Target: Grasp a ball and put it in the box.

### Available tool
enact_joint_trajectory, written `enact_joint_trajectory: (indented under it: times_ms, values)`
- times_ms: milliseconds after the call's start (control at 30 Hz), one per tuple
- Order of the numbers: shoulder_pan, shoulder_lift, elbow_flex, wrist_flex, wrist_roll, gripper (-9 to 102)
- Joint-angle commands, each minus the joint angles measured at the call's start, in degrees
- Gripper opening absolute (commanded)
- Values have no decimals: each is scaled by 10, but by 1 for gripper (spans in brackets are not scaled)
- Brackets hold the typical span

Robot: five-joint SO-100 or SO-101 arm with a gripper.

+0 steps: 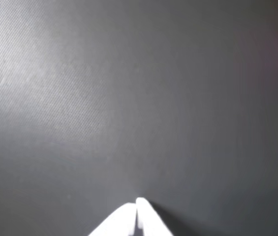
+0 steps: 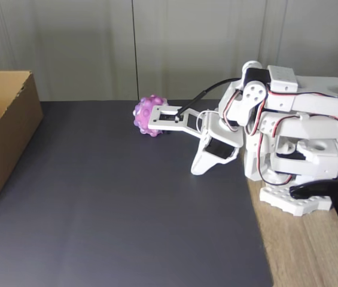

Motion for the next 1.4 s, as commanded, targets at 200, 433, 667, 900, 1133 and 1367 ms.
enact_joint_trajectory:
  times_ms: [200,433,667,900,1133,1367]
  values:
    - [5,-6,-10,-20,10,0]
    - [-2,-6,-57,-52,17,0]
    - [22,-6,-130,-45,28,0]
    - [102,-87,-228,-68,55,0]
    - [175,-224,-347,-120,69,0]
    - [221,-361,-476,-151,89,0]
